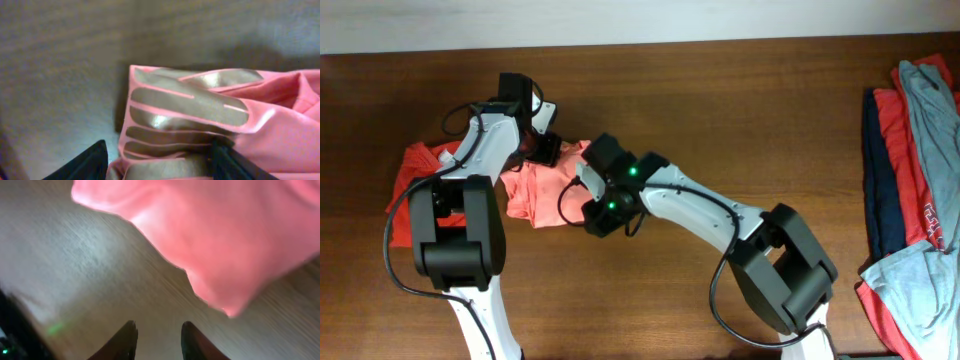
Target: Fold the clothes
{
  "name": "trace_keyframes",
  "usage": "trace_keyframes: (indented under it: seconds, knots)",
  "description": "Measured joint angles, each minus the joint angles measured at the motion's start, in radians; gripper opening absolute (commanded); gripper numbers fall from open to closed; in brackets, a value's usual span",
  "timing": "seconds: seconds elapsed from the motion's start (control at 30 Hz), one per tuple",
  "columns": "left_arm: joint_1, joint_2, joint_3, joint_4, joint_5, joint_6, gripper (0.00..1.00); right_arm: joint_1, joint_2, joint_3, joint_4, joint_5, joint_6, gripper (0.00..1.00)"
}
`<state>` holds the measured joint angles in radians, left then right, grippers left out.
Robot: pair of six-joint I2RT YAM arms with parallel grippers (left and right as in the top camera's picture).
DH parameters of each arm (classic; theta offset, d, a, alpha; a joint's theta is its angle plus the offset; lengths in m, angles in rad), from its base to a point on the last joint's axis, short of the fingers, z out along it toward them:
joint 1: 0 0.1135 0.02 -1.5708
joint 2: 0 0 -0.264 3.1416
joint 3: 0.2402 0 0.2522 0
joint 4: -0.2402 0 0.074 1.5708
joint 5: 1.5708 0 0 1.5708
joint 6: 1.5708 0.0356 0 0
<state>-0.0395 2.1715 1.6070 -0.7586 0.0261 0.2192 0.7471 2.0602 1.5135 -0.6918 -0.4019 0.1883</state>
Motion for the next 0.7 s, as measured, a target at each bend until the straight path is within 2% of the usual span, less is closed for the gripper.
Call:
trace_keyframes:
  seconds: [0.2, 0.33, 0.43, 0.57, 0.7]
  knots:
    - [0.0, 0.0, 0.001, -0.12, 0.004, -0.025, 0.65, -0.001, 0.002, -0.089, 0.113, 0.037, 0.008, 0.38]
    - [0.0, 0.0, 0.002, -0.243, 0.008, -0.039, 0.53, -0.007, 0.003, -0.106, 0.114, 0.109, 0.011, 0.39]
    - [0.0, 0.0, 0.002, -0.322, 0.009, -0.065, 0.37, -0.026, 0.004, -0.106, 0.117, 0.152, 0.014, 0.39]
    - [0.0, 0.0, 0.002, -0.412, 0.033, -0.126, 0.31, -0.084, 0.004, -0.106, 0.126, 0.176, 0.014, 0.39]
    - [0.0, 0.0, 0.002, -0.474, 0.126, -0.158, 0.27, -0.156, 0.004, -0.106, 0.13, 0.19, 0.012, 0.39]
